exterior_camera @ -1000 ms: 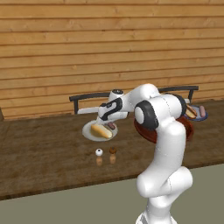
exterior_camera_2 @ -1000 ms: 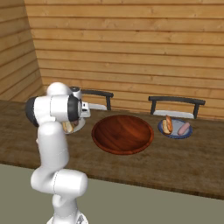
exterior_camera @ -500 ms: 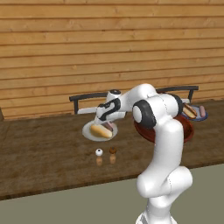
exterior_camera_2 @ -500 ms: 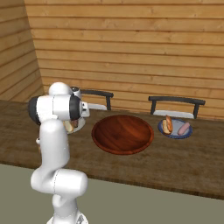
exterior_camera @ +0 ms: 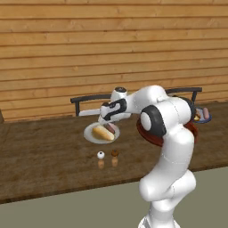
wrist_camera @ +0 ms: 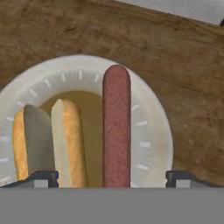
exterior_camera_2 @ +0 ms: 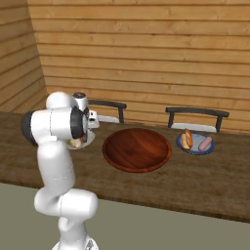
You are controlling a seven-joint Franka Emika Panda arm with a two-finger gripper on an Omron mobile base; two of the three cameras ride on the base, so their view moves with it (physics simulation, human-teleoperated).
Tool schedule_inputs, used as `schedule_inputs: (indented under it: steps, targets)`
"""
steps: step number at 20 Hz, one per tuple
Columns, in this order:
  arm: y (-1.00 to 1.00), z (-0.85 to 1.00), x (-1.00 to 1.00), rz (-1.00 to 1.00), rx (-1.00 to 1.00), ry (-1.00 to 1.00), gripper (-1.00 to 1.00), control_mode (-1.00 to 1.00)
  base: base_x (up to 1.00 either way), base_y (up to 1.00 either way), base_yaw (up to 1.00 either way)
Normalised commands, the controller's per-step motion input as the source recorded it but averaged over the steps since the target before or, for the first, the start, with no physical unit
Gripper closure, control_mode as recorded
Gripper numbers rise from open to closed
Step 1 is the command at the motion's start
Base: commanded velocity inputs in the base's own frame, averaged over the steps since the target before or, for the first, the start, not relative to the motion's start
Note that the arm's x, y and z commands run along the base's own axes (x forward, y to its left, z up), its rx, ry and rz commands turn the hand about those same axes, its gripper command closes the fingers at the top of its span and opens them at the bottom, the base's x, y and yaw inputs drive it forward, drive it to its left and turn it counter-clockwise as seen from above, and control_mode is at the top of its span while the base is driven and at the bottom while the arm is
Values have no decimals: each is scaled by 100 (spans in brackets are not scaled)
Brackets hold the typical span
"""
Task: Place one bun and one sausage from the bowl on each plate.
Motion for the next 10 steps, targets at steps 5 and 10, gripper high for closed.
schedule_inputs:
  steps: [5, 10]
  targets:
    - [-45, 59, -81, -1, 1, 0, -100, -100, 0, 0, 0]
    - [-54, 62, -90, -5, 2, -1, -100, -100, 0, 0, 0]
